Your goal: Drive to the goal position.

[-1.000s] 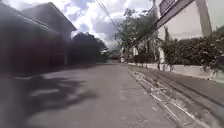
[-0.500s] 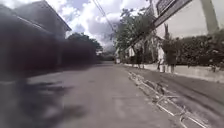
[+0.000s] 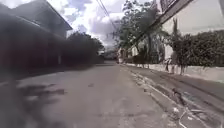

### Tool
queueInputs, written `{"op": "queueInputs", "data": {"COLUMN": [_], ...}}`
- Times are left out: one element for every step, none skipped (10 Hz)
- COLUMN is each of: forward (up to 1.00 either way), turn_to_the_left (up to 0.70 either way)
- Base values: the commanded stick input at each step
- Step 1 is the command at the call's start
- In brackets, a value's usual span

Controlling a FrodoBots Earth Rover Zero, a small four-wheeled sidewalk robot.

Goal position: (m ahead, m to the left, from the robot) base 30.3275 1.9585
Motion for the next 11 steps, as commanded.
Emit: {"op": "queueInputs", "data": {"forward": [1.00, 1.00, 1.00, 1.00, 1.00, 1.00, 1.00, 1.00, 1.00, 1.00, 1.00], "turn_to_the_left": [-0.40, -0.40, -0.21, -0.04, 0.00, 0.00, -0.01, -0.02, -0.02, -0.01, 0.00]}}
